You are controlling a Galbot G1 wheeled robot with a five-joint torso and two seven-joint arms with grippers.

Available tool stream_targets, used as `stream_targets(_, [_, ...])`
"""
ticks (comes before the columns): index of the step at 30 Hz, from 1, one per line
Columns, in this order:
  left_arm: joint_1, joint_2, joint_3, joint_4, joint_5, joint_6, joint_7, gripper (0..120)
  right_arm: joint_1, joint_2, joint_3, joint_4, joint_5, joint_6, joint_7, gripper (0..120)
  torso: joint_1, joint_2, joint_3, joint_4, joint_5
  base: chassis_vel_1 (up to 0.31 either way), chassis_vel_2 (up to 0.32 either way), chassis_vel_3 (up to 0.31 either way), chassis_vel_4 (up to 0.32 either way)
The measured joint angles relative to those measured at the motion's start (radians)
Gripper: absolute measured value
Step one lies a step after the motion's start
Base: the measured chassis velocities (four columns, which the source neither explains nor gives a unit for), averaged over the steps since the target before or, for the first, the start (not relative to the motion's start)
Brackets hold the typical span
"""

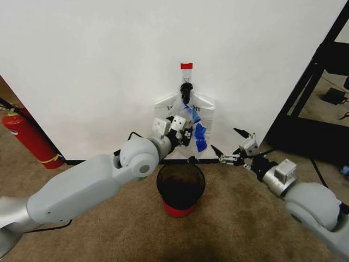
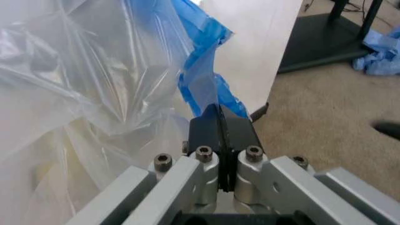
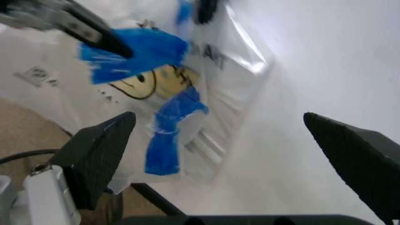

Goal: Pick up the garbage bag from the wall and place it over the trash bin.

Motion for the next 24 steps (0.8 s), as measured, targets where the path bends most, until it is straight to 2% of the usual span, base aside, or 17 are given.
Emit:
stream_targets(9, [0.002,-0.001,0.001,0.003,0.006,-0.003,0.004,0,0.16,0.093,-0.157,-0.156,0.054,-0.003,0.012,100,0.0,0.0,0.0,0.0003,0.0002,0.0,0.0,0.0,0.0])
stream_targets(13, [0.003,-0.002,0.001,-0.001,0.006,-0.004,0.004,0,0.253,0.155,-0.256,-0.254,0.016,0.013,0.002,100,0.0,0.0,0.0,0.0004,0.0001,0.0,0.0,0.0,0.0])
stream_targets(21, [0.003,0.002,0.001,-0.01,0.004,-0.004,0.004,0,0.354,0.219,-0.356,-0.339,-0.031,0.027,-0.011,100,0.0,0.0,0.0,0.0005,0.0002,0.0,0.0,0.0,0.0])
stream_targets(23, [0.003,0.003,0.001,-0.012,0.002,-0.004,0.005,0,0.371,0.227,-0.378,-0.349,-0.04,0.026,-0.015,98,0.0,0.0,0.0,0.0003,-0.0001,0.0,0.0,0.0,0.0])
stream_targets(24, [0.003,0.003,0.0,-0.013,0.001,-0.004,0.005,0,0.377,0.232,-0.388,-0.354,-0.045,0.021,-0.015,93,0.0,0.0,0.0,0.0003,0.0001,0.0,0.0,0.0,0.0])
